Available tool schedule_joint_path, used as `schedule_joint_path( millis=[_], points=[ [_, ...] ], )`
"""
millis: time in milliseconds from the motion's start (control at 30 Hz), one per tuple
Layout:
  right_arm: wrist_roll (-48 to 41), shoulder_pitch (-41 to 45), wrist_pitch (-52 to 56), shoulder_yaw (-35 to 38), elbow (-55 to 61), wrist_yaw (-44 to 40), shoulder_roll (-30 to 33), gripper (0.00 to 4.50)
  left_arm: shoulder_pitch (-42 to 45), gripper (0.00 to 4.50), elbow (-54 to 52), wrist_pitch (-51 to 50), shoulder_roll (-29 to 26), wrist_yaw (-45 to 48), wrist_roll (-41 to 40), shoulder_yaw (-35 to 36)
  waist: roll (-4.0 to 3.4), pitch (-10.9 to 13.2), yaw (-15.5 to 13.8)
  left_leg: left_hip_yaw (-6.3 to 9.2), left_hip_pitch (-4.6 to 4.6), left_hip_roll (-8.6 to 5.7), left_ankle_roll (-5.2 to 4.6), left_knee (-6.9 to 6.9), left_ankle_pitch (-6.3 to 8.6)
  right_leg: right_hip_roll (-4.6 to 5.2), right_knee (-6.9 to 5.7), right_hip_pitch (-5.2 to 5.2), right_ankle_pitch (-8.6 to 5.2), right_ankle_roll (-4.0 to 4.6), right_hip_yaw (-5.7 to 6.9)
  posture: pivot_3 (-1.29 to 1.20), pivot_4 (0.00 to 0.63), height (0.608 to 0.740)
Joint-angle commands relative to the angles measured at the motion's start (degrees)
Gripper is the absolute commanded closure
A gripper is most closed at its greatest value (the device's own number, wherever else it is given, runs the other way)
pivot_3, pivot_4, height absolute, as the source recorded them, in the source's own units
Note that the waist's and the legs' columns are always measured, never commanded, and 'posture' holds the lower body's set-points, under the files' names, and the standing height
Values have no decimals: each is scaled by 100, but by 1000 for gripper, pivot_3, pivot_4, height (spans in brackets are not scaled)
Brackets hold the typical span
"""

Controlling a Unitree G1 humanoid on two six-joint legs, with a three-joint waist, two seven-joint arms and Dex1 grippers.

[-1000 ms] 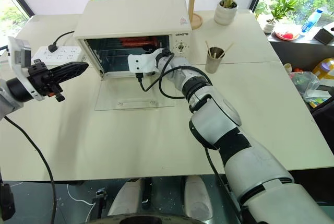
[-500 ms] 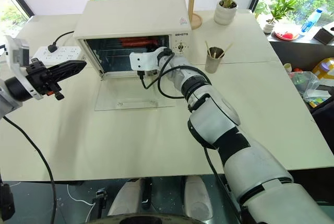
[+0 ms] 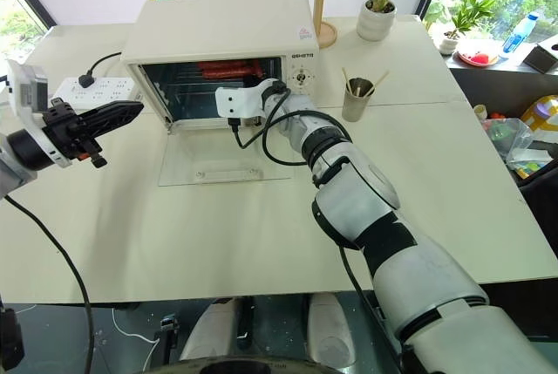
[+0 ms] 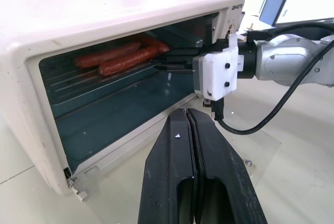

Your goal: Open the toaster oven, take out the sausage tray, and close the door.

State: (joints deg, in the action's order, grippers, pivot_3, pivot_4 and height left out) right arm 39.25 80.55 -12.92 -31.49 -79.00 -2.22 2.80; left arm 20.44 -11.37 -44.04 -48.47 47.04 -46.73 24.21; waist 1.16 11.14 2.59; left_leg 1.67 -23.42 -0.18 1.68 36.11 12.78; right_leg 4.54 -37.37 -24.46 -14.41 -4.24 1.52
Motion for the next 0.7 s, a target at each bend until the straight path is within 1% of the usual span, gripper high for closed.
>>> schedule_joint_path(
  millis=[33,467,700],
  points=[
    [23,223,-105,14,112,30,-7,4448,53,4500,-68,149,-66,-3,-11,185,0,0,0,0,0,0,0,-1,0,0,0,0,0,0,0,0,150,740],
    [34,190,-291,-6,204,38,-10,4448,278,4500,204,240,-157,170,76,33,0,0,9,-2,-1,0,0,-5,0,-1,1,-3,0,0,0,0,150,740],
    [44,119,-476,-23,288,15,28,4448,204,4500,217,301,-184,282,220,-3,0,0,20,-4,-1,0,0,-9,0,-1,3,-5,0,0,-2,0,150,740]
  ],
)
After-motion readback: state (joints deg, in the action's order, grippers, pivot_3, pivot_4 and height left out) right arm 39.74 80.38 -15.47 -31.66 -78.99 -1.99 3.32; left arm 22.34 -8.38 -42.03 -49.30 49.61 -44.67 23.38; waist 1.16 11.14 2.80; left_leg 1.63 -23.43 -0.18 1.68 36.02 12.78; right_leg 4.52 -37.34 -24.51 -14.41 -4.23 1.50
